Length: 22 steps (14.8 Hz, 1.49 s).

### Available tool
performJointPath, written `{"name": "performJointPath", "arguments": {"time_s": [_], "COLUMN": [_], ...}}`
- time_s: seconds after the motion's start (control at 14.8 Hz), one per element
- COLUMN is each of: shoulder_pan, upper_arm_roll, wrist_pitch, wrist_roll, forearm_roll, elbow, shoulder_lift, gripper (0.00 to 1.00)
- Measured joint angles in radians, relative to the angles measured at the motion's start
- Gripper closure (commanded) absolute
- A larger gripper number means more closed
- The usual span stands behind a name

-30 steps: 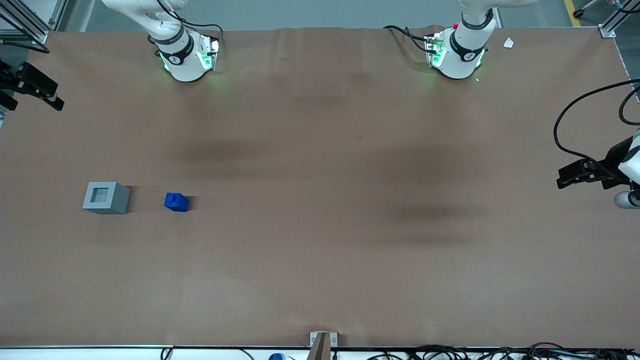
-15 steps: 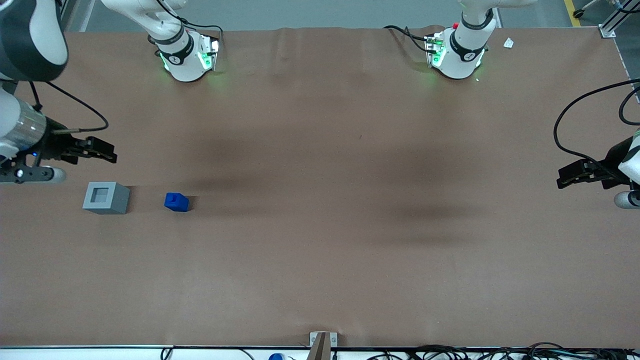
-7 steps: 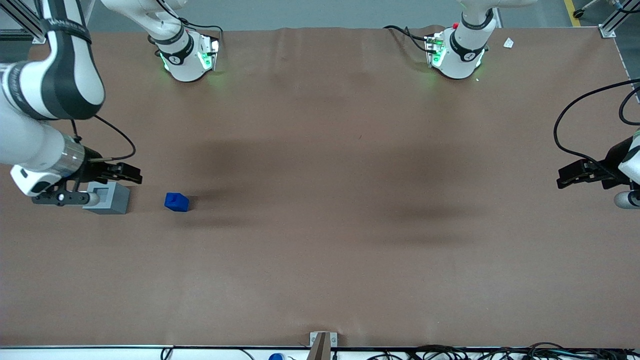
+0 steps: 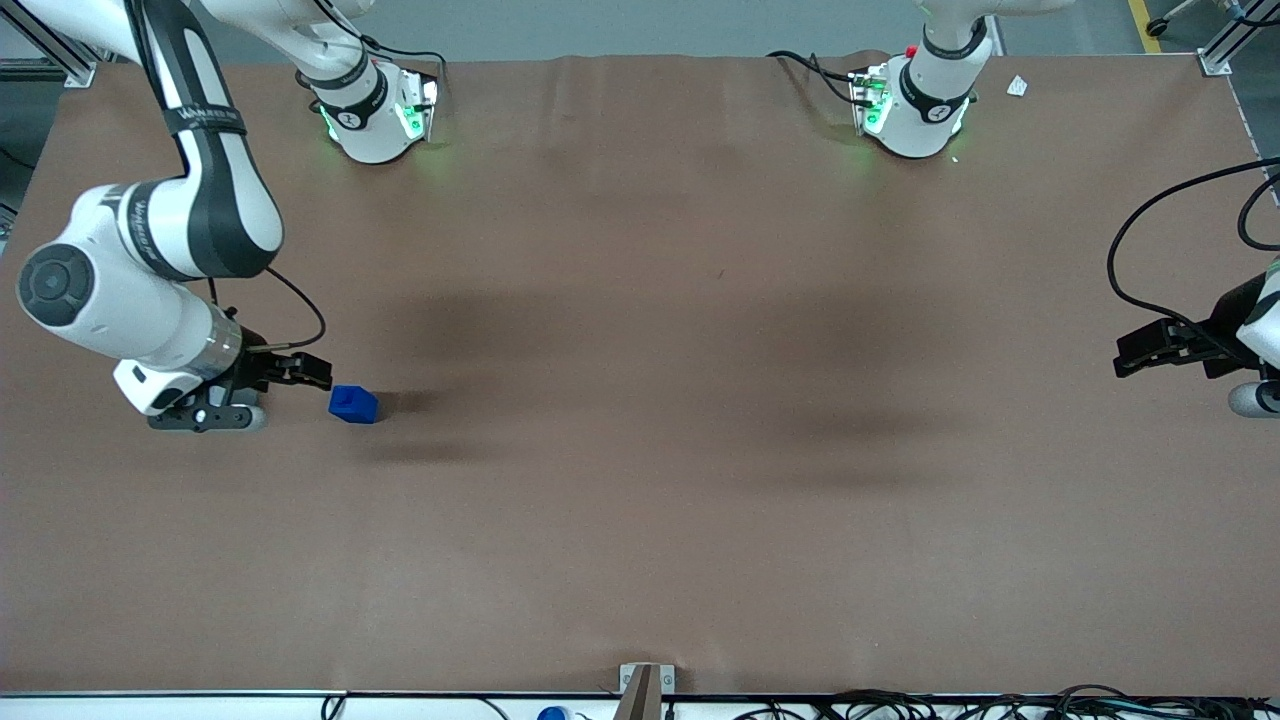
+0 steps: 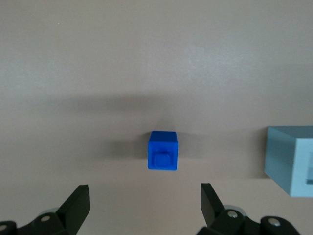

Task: Insert blue part into gray base with right arm
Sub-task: 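Move the open right gripper over the blue block, then lower the right gripper and close it on the blue block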

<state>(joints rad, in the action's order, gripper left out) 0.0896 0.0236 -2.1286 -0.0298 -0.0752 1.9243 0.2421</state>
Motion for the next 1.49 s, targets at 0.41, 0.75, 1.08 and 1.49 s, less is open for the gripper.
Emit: {"name": "performJointPath", "arguments": {"time_s": [0.41, 0.75, 1.08, 1.49], "shoulder_pan": [0.010, 0.010, 0.010, 0.010], "upper_arm_roll": [0.001, 0.001, 0.002, 0.002], "wrist_pitch": [-0.196, -0.273, -0.337, -0.393], "wrist_roll": [0.000, 0.000, 0.000, 0.000], "forearm_roll": [0.000, 0.000, 0.000, 0.000], "elbow": [0.092, 0.133, 0.172, 0.198], "shoulder_lift": [0.072, 0.101, 0.117, 0.140], "gripper": [0.00, 0.00, 0.00, 0.08]}}
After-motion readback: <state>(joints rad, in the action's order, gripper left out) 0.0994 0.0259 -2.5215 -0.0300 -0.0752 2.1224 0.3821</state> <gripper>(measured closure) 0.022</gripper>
